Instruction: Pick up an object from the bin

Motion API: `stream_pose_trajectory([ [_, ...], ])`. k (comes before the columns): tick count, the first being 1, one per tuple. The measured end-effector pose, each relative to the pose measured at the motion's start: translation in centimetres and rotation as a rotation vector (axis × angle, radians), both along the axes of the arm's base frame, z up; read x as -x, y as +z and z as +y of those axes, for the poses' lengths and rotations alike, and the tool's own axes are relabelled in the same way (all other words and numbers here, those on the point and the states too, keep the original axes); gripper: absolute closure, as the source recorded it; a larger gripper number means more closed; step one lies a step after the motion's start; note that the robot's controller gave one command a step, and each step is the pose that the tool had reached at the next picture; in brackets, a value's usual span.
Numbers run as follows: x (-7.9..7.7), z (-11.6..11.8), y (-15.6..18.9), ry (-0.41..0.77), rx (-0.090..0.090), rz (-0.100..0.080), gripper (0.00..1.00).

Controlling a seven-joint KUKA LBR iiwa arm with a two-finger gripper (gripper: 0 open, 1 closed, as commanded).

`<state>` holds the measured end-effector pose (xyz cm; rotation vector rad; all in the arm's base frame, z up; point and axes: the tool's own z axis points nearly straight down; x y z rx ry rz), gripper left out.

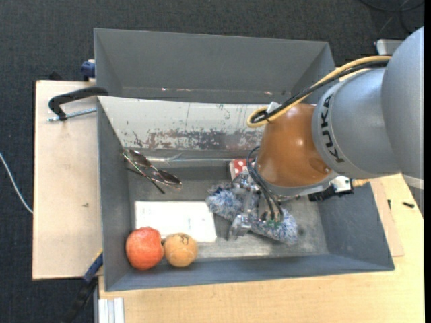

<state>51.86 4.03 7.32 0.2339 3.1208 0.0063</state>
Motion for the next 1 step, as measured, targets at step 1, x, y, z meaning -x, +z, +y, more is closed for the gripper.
stream_pose_trajectory([
  [1,-0.04,0.52,0.04,-0.011,0.001,0.001,0.00],
])
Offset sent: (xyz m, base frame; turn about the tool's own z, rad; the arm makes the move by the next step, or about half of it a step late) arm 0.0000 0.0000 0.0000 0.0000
